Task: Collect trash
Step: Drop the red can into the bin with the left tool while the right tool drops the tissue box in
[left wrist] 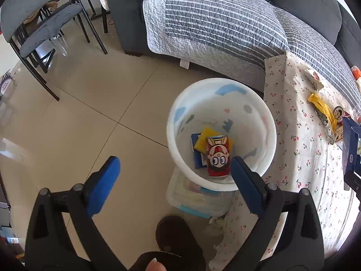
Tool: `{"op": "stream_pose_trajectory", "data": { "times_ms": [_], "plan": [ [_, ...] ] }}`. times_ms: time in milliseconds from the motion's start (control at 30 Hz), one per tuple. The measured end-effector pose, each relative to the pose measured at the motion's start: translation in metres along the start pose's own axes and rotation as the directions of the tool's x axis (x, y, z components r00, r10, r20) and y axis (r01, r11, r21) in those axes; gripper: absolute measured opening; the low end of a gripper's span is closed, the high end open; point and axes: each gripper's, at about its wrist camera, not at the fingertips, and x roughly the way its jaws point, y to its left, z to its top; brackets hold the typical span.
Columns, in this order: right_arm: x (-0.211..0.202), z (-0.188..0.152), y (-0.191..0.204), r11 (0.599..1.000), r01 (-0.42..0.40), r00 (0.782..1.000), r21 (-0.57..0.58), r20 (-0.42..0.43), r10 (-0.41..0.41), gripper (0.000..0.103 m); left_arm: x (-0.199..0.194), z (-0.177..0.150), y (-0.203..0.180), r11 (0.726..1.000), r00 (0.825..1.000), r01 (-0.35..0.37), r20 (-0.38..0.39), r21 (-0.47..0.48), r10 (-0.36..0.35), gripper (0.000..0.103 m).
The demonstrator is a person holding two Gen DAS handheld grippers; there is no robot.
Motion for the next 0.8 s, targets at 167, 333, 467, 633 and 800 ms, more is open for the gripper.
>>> {"op": "stream_pose_trajectory", "data": {
  "times_ms": [167,333,467,633,800],
  "plan": [
    [0.037,0.022,0.044,0.999,-0.03,0.999,-0.044,-0.035,0.028,0.072,0.0,-0.003,0.02,0.999,1.0,-0.011,-0.006,-0.032,0.011,0.098],
    [0.074,0.041,0.077,0.998,-0.048,0.996,-0.05,-0.072,0.044,0.072,-0.001,-0.004,0.037,0.997,1.0,-0.026,-0.001,-0.066,0.026,0.098],
    [0.098,0.054,0.095,0.997,-0.05,0.996,-0.053,-0.079,0.046,0.073,0.001,-0.005,0.046,0.996,0.999,-0.033,-0.009,-0.084,0.032,0.098],
    [0.11,0.062,0.107,0.998,-0.05,0.996,-0.04,-0.077,0.047,0.077,0.004,-0.005,0.05,0.995,0.999,-0.031,-0.018,-0.09,0.03,0.098],
    [0.094,0.06,0.101,0.998,-0.053,0.997,-0.03,-0.057,0.051,0.082,0.003,-0.006,0.048,0.996,1.0,-0.027,-0.015,-0.09,0.026,0.098]
  ]
}}
